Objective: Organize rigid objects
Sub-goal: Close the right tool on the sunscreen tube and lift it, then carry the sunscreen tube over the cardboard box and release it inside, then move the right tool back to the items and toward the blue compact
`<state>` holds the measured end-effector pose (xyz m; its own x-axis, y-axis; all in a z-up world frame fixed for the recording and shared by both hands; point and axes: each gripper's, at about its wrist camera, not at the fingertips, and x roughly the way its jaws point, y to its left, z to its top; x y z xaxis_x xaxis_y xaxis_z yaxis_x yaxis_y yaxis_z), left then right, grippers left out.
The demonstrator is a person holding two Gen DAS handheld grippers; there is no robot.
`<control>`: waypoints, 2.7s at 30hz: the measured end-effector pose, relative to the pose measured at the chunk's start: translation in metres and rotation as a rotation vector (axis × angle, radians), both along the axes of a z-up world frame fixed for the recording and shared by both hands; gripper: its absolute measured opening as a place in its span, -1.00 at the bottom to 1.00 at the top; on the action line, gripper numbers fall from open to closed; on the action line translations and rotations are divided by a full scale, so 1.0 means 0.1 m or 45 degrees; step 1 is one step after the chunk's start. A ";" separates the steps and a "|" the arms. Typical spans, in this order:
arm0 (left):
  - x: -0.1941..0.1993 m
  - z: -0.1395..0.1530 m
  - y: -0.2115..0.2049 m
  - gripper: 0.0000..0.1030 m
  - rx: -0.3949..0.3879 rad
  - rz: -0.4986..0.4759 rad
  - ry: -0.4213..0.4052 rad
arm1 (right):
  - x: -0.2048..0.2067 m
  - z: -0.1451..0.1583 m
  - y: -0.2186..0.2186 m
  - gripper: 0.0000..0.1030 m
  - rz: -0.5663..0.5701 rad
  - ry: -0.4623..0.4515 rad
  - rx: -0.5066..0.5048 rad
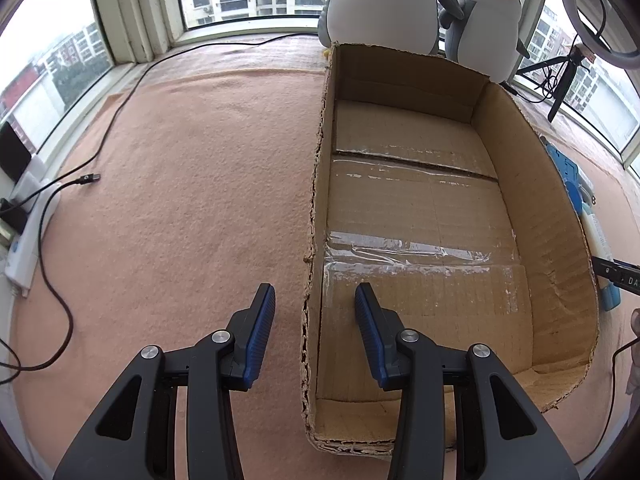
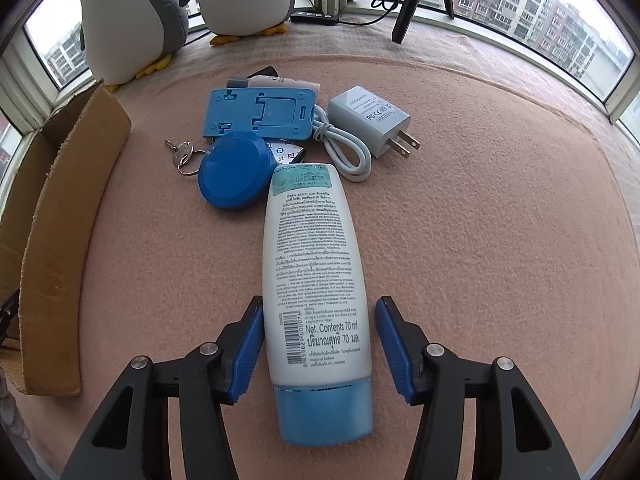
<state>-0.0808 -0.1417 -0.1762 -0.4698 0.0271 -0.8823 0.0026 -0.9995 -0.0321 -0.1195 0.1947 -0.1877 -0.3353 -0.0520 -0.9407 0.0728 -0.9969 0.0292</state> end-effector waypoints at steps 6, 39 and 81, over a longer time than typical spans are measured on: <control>0.00 0.00 0.00 -0.22 -0.006 0.006 0.004 | 0.05 0.02 0.05 -0.14 -0.004 0.020 -0.032; 0.00 0.00 0.01 -0.24 0.007 0.016 0.010 | 0.20 1.01 -1.55 -0.15 0.327 0.250 -0.361; -0.02 0.00 0.09 -0.21 -0.038 -0.001 0.009 | -0.51 0.87 -0.26 0.37 0.153 0.193 -0.408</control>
